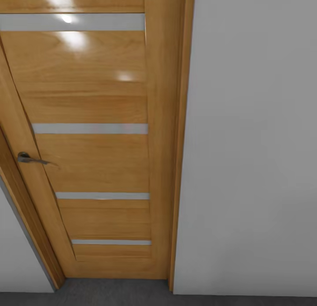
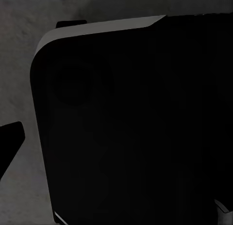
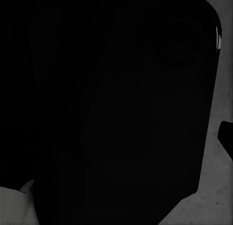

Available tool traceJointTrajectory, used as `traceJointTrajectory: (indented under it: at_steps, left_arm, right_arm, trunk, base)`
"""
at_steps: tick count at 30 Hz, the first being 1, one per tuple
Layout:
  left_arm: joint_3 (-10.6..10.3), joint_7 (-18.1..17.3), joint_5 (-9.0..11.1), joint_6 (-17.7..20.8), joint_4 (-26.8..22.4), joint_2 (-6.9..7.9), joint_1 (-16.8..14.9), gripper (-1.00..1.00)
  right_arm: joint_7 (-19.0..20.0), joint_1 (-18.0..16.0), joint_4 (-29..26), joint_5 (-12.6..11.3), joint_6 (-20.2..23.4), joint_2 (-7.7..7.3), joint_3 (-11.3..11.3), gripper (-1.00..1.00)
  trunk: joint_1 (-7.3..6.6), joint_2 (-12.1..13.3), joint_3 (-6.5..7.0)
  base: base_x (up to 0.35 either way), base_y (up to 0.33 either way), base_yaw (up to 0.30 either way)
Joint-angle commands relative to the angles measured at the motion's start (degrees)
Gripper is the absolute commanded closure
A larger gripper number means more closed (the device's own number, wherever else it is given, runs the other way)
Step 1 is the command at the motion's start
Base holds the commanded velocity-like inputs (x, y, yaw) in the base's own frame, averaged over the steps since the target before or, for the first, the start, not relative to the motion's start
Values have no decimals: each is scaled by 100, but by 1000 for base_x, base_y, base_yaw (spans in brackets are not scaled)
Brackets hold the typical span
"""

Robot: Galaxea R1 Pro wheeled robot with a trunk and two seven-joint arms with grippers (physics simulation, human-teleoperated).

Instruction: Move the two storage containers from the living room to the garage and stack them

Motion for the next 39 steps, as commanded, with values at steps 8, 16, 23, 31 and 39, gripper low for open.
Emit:
traceJointTrajectory:
  at_steps: [8,16,23,31,39]
  left_arm:
    - [-24,-2,3,-23,6,0,-4,-100]
    - [-23,-6,6,-110,1,0,-4,-100]
    - [-30,-25,6,-437,0,30,4,-100]
    - [-15,-660,15,-836,-6,52,11,-100]
    - [-7,-1156,13,-774,-1663,93,59,-100]
  right_arm:
    - [2,-2,2,-2,0,0,-9,-100]
    - [8,-2,4,-2,0,0,0,-100]
    - [10,-2,-13,-2,0,0,16,-100]
    - [8,-2,-42,-2,0,0,17,-100]
    - [10,-2,-73,-2,0,-4,10,-100]
  trunk:
    - [1,-3,-6]
    - [1,-3,-6]
    - [1,-3,-6]
    - [1,-3,-6]
    - [1,-3,-6]
  base:
    - [116,-17,0]
    - [-53,-3,0]
    - [-18,0,0]
    - [-3,0,0]
    - [0,0,0]
